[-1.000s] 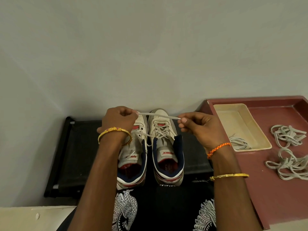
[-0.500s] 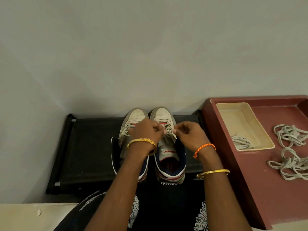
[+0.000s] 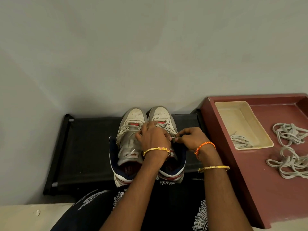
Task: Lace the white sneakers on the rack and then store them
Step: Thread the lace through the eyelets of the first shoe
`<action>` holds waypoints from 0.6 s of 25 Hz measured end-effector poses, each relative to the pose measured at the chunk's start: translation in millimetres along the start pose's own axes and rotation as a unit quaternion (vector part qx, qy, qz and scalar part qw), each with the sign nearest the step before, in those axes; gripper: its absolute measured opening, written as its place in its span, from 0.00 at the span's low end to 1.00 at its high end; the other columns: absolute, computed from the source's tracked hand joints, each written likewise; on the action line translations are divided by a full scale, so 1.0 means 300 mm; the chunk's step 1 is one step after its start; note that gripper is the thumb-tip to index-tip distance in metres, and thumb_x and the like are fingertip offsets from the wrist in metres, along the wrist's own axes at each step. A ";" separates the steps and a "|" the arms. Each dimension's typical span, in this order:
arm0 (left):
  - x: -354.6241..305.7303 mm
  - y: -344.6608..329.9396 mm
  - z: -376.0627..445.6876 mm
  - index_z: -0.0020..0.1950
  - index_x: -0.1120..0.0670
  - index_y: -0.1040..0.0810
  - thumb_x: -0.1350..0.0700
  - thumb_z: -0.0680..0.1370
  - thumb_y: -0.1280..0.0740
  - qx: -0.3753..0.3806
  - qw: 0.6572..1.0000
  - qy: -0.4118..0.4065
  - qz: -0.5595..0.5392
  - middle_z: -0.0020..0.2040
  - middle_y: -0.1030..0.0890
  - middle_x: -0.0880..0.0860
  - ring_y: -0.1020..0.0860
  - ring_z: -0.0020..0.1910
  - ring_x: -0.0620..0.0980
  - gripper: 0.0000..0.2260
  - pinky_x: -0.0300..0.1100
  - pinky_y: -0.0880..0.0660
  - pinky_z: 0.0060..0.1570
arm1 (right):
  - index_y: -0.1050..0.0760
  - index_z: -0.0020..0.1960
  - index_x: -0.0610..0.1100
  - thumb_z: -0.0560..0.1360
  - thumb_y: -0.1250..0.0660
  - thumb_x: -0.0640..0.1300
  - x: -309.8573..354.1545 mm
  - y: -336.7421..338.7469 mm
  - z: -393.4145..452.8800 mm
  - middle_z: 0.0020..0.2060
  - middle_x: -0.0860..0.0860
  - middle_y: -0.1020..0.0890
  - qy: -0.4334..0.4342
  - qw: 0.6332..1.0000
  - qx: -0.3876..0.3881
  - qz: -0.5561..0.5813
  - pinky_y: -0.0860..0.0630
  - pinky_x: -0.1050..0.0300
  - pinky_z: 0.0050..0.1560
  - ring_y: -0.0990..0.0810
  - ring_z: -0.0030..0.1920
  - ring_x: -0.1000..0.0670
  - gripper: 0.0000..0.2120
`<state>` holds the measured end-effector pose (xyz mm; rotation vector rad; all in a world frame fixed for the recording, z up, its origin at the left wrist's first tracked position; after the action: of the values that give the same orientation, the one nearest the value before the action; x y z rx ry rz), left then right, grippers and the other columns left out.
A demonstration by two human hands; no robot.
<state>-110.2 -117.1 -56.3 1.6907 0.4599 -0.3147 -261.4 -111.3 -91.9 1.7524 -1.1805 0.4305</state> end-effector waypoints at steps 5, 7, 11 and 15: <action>-0.010 -0.007 -0.002 0.53 0.46 0.18 0.49 0.75 0.32 0.007 1.000 -0.001 0.002 0.68 0.31 0.45 0.41 0.70 0.49 0.09 0.51 0.42 0.62 | 0.20 0.38 0.44 0.71 0.29 0.36 -0.004 -0.020 -0.007 0.44 0.42 0.18 -0.014 0.998 0.039 0.057 0.20 0.46 0.50 0.19 0.48 0.44 0.05; -0.017 -0.008 0.000 0.53 0.47 0.18 0.48 0.75 0.32 0.002 1.000 -0.001 0.006 0.66 0.28 0.45 0.39 0.69 0.49 0.09 0.51 0.42 0.62 | 0.21 0.40 0.41 0.73 0.31 0.37 0.000 -0.028 -0.020 0.39 0.43 0.19 -0.037 0.991 0.058 0.116 0.19 0.53 0.41 0.20 0.41 0.47 0.03; -0.013 -0.013 0.011 0.45 0.49 0.16 0.48 0.74 0.31 0.004 0.998 0.005 -0.055 0.56 0.20 0.44 0.35 0.68 0.48 0.06 0.49 0.44 0.62 | 0.24 0.40 0.41 0.75 0.35 0.42 -0.069 -0.044 -0.018 0.33 0.46 0.23 -0.142 0.961 0.064 0.229 0.26 0.58 0.35 0.24 0.34 0.49 0.06; -0.016 0.002 0.002 0.45 0.47 0.16 0.48 0.74 0.30 -0.008 0.998 -0.015 -0.067 0.53 0.20 0.44 0.30 0.62 0.49 0.05 0.48 0.42 0.60 | 0.25 0.41 0.40 0.73 0.33 0.39 -0.095 -0.076 -0.003 0.35 0.44 0.24 -0.167 0.943 0.089 0.275 0.27 0.56 0.37 0.25 0.36 0.48 0.03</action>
<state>-114.2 -118.4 -53.6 1.6402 0.5547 -0.4324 -255.1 -93.5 -123.3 1.6684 -1.9430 0.5959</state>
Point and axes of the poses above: each hand's wrist, its own z-axis towards the middle knuckle, its own y-axis out of the back of the hand, x = y × z, the point moved 10 cm from there along z, towards the middle knuckle
